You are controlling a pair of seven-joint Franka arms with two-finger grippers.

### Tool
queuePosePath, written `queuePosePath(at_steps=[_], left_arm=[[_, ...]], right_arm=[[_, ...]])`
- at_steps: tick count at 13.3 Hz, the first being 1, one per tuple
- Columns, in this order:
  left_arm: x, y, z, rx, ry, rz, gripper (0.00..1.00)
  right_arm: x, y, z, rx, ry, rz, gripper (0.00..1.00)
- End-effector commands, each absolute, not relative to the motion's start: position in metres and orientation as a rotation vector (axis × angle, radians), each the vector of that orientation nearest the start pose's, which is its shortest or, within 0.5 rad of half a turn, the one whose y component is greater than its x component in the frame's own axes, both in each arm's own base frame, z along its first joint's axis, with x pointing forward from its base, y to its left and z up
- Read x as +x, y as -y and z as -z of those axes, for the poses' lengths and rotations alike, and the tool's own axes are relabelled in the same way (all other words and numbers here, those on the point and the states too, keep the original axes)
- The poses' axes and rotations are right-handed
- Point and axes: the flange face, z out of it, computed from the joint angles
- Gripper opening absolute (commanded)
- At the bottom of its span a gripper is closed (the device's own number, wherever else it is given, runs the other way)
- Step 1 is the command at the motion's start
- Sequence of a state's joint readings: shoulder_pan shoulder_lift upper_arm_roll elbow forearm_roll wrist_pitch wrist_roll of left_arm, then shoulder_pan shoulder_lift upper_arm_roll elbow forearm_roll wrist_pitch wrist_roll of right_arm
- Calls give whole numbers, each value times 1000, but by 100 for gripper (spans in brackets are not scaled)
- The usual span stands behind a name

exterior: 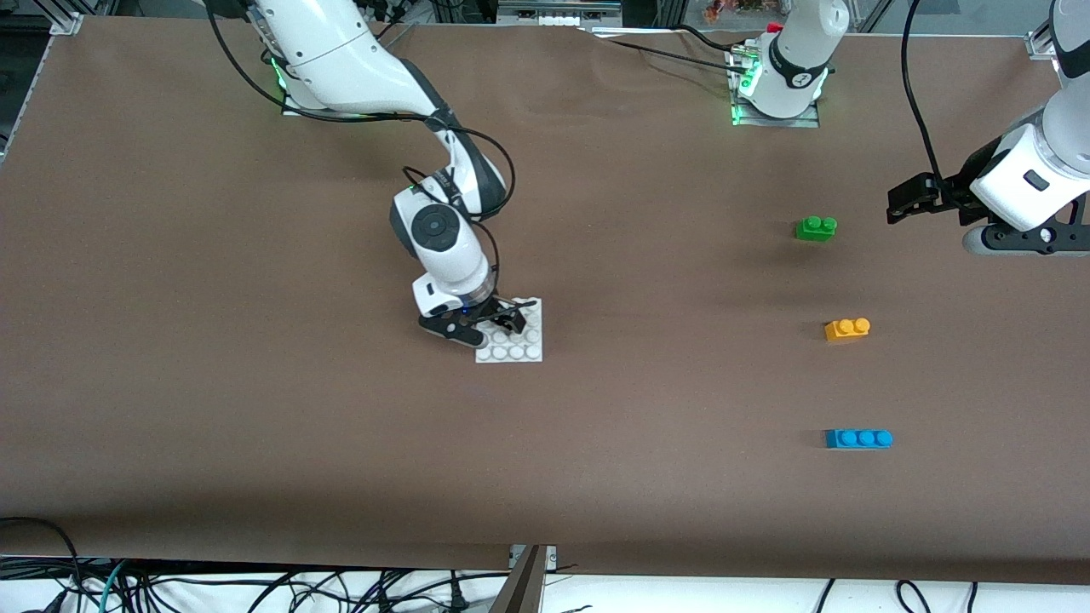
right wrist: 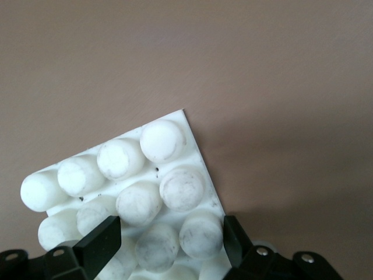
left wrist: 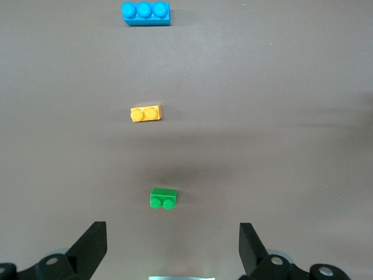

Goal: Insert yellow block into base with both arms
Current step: 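Slide the white base plate with the right gripper toward the table middle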

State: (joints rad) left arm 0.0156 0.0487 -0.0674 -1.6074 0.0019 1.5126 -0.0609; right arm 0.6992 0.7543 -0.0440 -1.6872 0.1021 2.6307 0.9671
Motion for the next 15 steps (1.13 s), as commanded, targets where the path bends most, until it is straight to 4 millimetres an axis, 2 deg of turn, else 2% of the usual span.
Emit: queuePosePath(at_steps=[1,4,8,10,15], left_arm=[[557,27,-577,-3131,-12,-236,100],[557,27,-577,-3131,-12,-236,100],[557,27,-577,-3131,-12,-236,100],[557,27,-577,-3131,-12,-236,100],[557,27,-577,-3131,-12,-236,100]], right_arm=[[535,-464,-163,-2917,-604,157,80],[514,-496,-149,-2922,-572,148,80],[487,-530,-149,-2924,-497,148,80],[479,-537,-148,-2921,-520,145,80],[475,-545,-147,-2908,-558,148,81]])
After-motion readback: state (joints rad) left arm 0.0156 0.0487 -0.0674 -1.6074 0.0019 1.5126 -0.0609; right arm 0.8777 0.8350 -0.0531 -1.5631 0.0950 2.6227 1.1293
